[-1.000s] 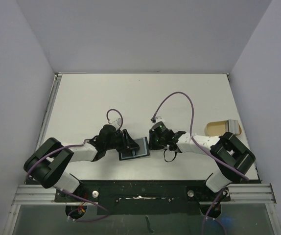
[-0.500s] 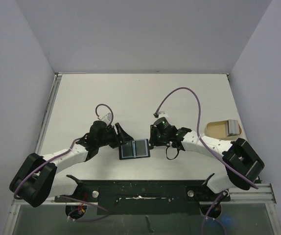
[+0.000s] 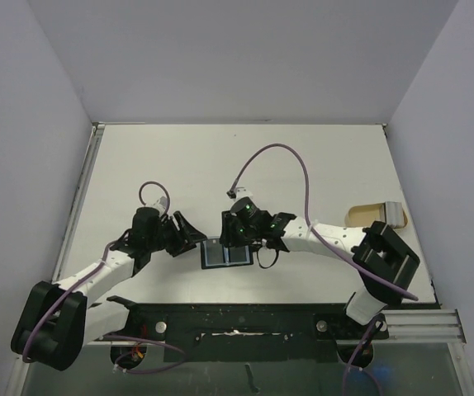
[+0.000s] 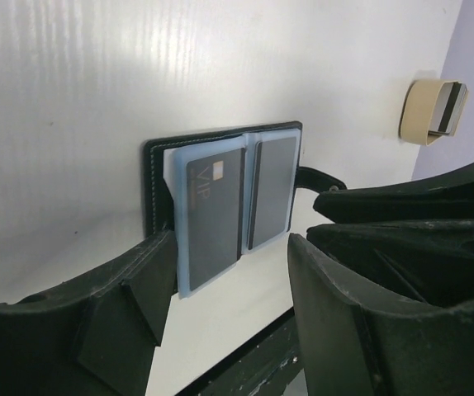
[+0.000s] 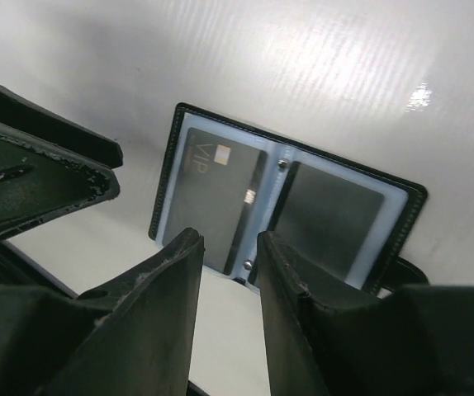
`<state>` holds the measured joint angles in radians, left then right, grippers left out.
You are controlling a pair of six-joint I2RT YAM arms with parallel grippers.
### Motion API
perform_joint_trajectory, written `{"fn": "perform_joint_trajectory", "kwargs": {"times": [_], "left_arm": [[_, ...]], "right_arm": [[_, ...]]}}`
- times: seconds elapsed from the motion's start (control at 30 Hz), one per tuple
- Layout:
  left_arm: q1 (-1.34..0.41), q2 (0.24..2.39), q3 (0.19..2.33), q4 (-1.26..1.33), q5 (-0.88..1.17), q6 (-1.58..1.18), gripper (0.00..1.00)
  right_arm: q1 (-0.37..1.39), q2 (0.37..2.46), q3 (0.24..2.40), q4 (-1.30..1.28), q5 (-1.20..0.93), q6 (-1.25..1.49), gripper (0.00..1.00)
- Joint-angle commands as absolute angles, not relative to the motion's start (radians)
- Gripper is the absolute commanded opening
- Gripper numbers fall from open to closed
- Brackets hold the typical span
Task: Put the credit cards into the card holder
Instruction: Turn over the card slot in the card holder.
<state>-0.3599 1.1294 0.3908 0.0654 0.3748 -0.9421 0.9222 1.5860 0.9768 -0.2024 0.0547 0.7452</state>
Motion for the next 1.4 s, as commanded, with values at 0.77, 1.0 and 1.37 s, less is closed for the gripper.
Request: {"fn": "perform_joint_trajectory", "kwargs": {"times": [0.77,1.0,1.37], "left_arm": [[-0.300,1.192,0.299,0.306,0.594,-1.032,0.55],[-0.301,1.223,0.282,0.378,0.597,-1.043,0.55],[-0.302,1.272,0.283,0.416,0.589,-1.028,0.55]], "right_arm": [[0.939,1.802,1.064,-0.138,-0.015,0.763,0.23],[0.928,1.785,1.018,-0.116,-0.007,0.765,0.16],[0.917,1.770,0.971,-0.082,-0.017,0.779,0.14]]}}
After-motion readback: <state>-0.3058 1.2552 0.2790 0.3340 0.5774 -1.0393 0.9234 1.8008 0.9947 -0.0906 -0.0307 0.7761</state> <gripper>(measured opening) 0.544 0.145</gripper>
